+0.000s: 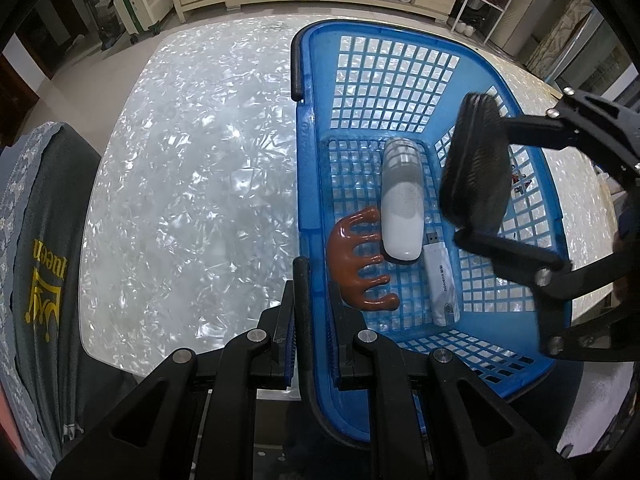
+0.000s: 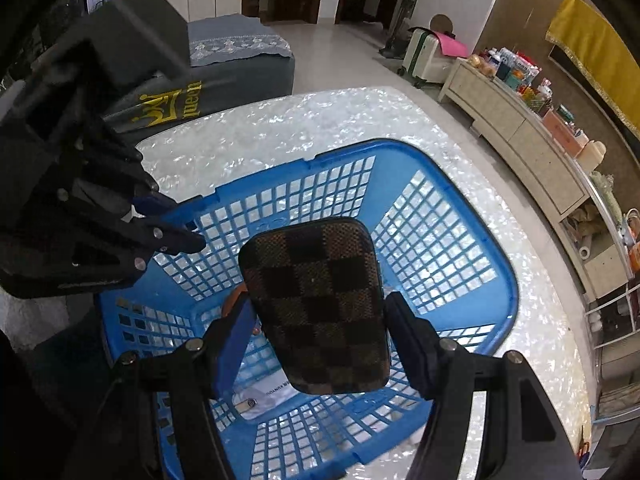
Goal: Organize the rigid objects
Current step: 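Lower the checkered case into the basket and open the right tool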
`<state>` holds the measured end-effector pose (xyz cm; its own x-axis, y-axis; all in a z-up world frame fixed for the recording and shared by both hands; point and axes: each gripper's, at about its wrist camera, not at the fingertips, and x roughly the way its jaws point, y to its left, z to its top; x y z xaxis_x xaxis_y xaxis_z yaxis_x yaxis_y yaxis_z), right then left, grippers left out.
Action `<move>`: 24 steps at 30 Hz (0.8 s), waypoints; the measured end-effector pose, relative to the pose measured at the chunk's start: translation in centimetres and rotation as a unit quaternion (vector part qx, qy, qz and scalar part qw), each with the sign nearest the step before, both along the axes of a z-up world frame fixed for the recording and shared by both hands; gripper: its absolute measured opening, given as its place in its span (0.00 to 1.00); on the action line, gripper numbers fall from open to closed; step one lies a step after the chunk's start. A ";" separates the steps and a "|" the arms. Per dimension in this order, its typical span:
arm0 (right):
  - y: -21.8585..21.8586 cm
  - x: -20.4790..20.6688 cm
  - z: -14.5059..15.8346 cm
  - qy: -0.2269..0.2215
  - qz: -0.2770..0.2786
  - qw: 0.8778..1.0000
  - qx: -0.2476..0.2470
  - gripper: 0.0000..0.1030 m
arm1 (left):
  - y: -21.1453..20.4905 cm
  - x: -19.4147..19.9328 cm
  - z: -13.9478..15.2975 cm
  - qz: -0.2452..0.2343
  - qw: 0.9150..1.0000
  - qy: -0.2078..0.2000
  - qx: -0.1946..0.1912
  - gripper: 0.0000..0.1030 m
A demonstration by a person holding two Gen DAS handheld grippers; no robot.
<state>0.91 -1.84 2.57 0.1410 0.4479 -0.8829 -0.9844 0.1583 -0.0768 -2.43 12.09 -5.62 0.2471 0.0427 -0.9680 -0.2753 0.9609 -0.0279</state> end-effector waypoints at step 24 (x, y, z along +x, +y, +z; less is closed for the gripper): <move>0.3 1.7 -2.1 0.026 -0.009 0.999 -0.024 0.62 | -0.1 0.1 0.0 -0.006 1.000 0.003 0.004 0.14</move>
